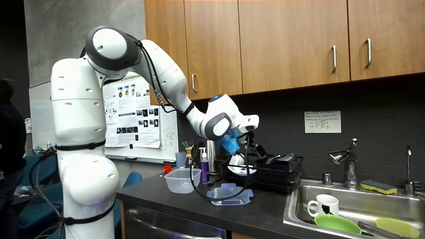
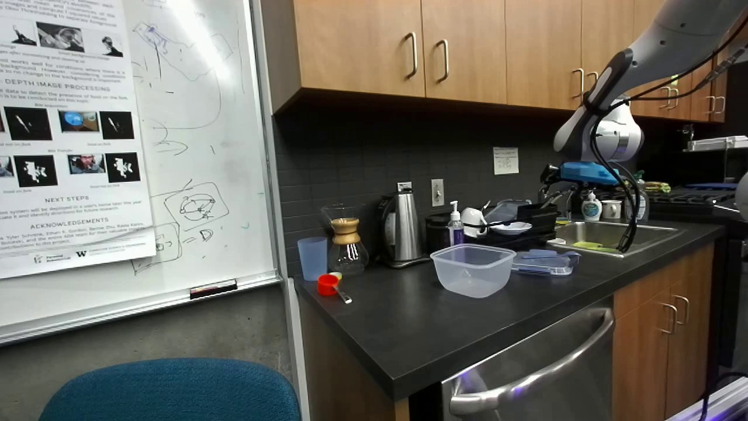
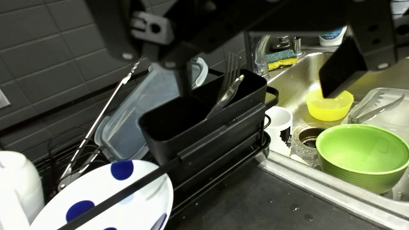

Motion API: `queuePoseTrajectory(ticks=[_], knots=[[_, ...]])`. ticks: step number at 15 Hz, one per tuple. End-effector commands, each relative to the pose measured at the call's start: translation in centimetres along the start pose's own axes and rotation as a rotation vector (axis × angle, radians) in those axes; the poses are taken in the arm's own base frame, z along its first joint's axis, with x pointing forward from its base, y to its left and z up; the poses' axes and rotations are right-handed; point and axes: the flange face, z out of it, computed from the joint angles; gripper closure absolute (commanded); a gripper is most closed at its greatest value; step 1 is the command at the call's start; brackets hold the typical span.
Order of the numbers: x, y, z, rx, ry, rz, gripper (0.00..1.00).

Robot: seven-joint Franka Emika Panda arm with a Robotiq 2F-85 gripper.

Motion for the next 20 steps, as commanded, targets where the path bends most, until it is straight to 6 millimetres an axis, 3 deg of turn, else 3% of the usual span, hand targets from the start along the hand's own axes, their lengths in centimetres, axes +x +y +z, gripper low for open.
queuePoseTrajectory(ticks=[1, 20], knots=[[0.03, 0.04, 0.02, 0.001, 0.000, 0.000, 0.00], [0.44, 0.43, 0.35, 0.003, 0.042, 0.073, 0.00]])
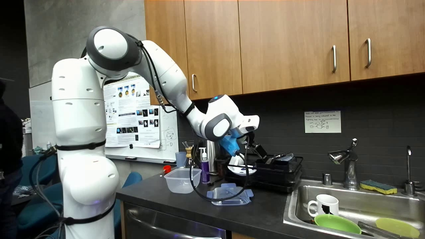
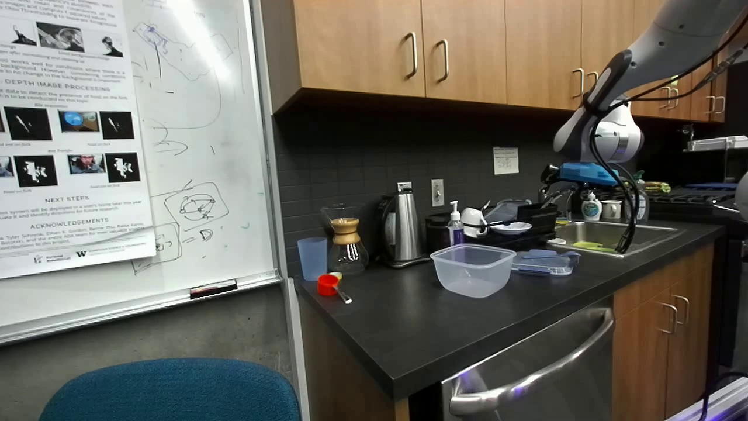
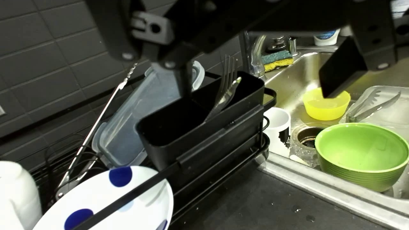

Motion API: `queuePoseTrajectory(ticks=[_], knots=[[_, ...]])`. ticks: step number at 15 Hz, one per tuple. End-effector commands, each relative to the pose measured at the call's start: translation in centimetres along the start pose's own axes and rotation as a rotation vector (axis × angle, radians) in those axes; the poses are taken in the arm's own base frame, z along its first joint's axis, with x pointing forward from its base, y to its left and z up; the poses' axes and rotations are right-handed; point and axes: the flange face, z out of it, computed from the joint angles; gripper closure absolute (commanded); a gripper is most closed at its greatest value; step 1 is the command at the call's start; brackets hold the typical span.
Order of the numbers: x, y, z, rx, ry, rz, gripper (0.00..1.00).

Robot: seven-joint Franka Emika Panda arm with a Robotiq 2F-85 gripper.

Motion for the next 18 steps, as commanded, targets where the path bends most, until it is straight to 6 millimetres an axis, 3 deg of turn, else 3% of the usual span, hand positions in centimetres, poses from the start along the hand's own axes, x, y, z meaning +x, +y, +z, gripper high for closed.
queuePoseTrajectory(ticks=[1, 8, 15, 16, 17, 18], knots=[[0.6, 0.2, 0.2, 0.005, 0.041, 0.053, 0.00], [1.9, 1.1, 1.4, -0.007, 0.090, 0.120, 0.00], [3.3, -0.1, 3.5, -0.008, 0.130, 0.085, 0.00], [3.5, -0.3, 3.8, -0.007, 0.136, 0.081, 0.06], [3.7, -0.5, 4.1, -0.007, 0.138, 0.078, 0.19], [3.8, -0.7, 4.3, -0.008, 0.140, 0.075, 0.18]])
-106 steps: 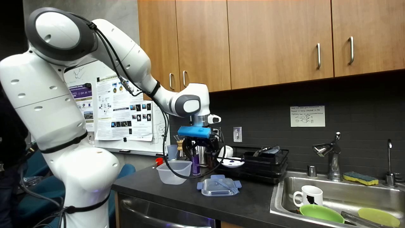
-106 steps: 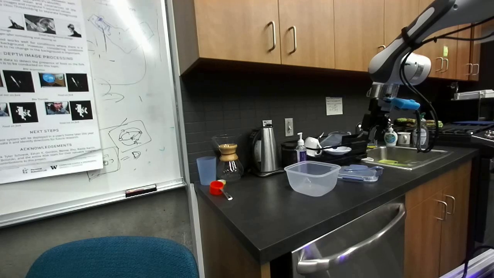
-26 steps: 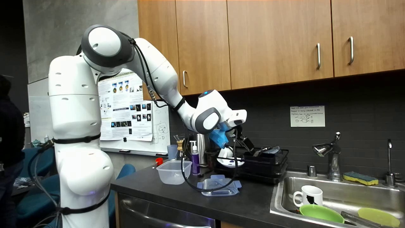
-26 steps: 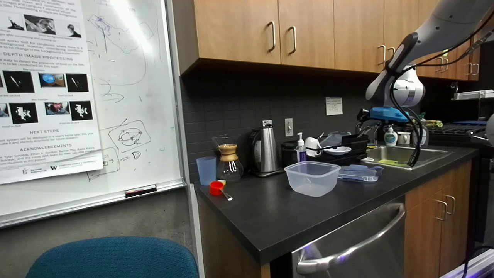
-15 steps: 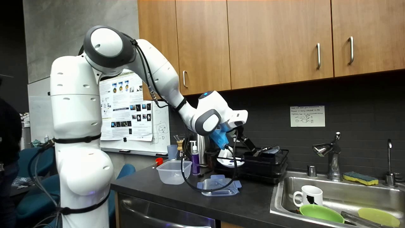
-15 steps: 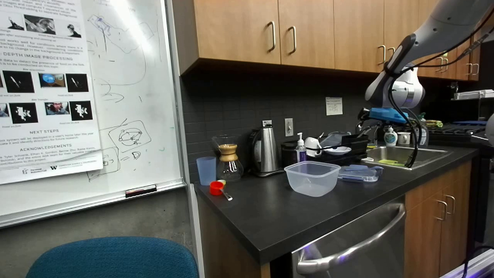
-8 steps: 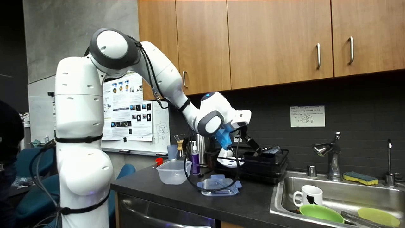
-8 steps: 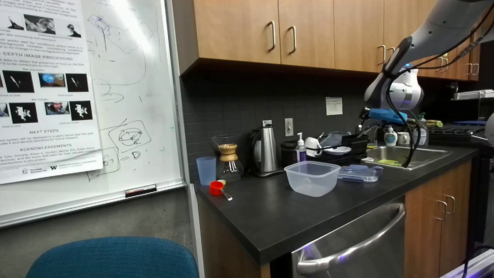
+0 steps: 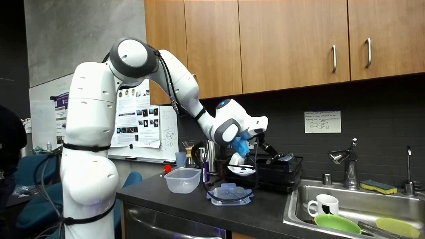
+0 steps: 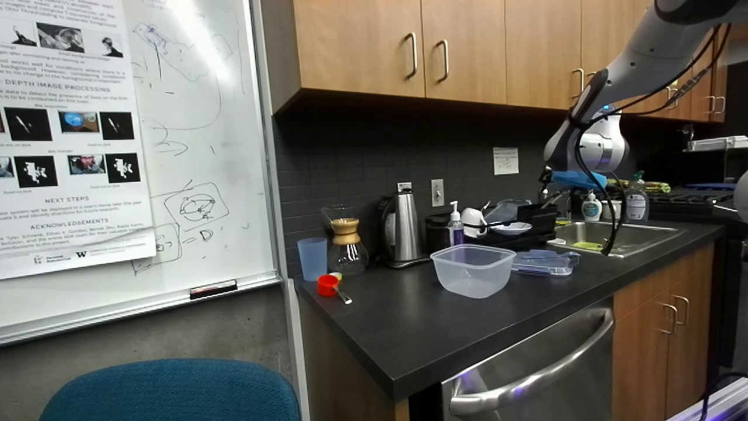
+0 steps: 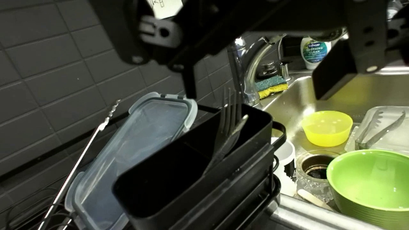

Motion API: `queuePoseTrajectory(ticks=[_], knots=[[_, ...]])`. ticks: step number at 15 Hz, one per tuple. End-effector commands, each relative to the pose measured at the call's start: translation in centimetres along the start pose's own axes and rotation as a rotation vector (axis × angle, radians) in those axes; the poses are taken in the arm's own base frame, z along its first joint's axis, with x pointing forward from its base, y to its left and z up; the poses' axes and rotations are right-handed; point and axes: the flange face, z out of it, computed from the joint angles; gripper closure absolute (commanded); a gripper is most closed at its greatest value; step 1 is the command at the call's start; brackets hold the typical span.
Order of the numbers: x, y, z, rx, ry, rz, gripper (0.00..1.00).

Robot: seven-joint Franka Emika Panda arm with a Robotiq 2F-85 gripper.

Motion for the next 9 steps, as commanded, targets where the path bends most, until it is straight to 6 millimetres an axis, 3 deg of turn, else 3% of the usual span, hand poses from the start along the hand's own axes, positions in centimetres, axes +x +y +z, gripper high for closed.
queuePoseTrajectory(ticks=[1, 3, 4, 5, 9], knots=[[0.7, -1.0, 1.1, 0.004, 0.022, -0.002, 0.19], [0.9, -1.4, 1.4, 0.006, 0.019, -0.004, 0.20], [1.0, -1.4, 1.6, 0.004, 0.025, -0.008, 0.36], [1.1, -1.5, 1.6, 0.004, 0.026, -0.009, 0.45], [1.1, -2.0, 1.9, 0.005, 0.023, -0.007, 0.74]])
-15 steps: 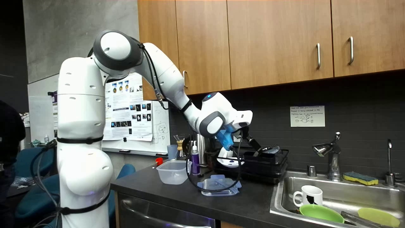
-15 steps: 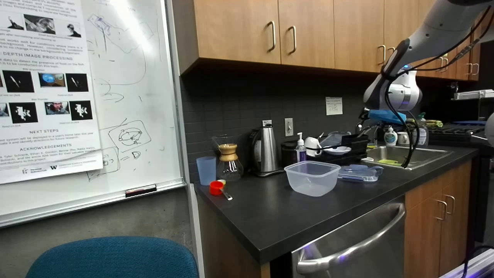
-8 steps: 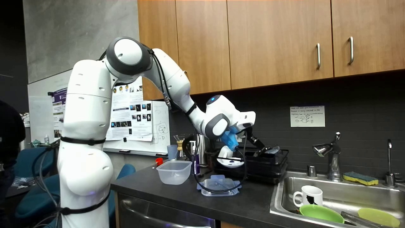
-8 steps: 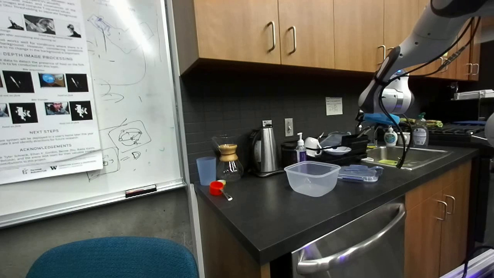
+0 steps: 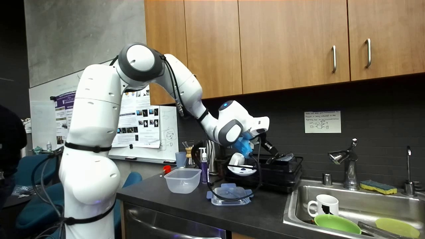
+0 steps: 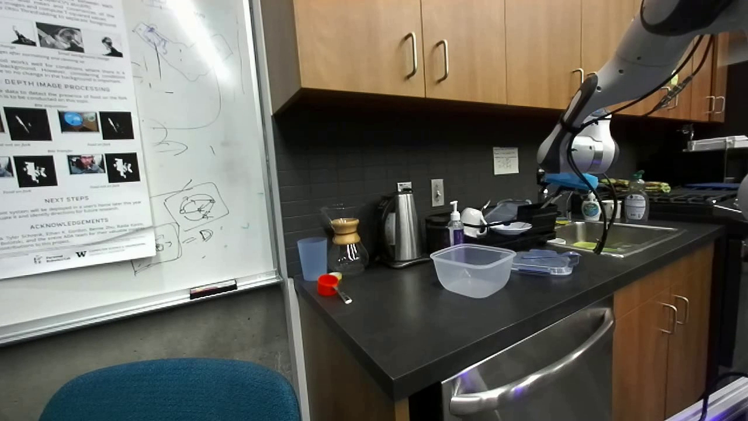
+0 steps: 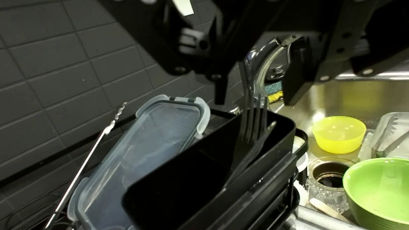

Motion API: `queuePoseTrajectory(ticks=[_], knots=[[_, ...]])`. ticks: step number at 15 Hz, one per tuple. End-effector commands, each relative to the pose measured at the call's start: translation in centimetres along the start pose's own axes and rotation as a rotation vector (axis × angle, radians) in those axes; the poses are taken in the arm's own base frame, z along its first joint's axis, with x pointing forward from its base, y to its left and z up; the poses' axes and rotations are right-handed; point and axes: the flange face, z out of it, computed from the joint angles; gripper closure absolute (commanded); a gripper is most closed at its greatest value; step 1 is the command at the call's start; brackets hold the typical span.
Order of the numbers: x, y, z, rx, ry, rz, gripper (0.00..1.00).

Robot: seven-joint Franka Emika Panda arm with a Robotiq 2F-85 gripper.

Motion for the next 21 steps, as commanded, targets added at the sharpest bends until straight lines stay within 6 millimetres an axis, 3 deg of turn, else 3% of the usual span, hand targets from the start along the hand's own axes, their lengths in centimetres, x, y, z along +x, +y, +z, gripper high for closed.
queuePoseTrajectory(ticks=[1, 4, 7, 8, 9, 10, 16, 21], knots=[[0.2, -0.5, 0.5, -0.002, 0.004, 0.008, 0.84], [0.0, -0.5, 0.6, -0.005, -0.014, 0.020, 1.00], [-0.1, -0.5, 0.6, -0.007, -0.039, 0.040, 0.98], [0.0, -0.5, 0.6, -0.008, -0.043, 0.045, 0.81], [0.1, -0.5, 0.7, -0.010, -0.046, 0.047, 0.95], [0.2, -0.5, 0.8, -0.012, -0.049, 0.047, 0.99], [0.2, -0.2, 0.5, -0.018, -0.054, 0.054, 1.00], [0.6, -0.4, -1.1, 0.003, -0.027, 0.060, 1.00]])
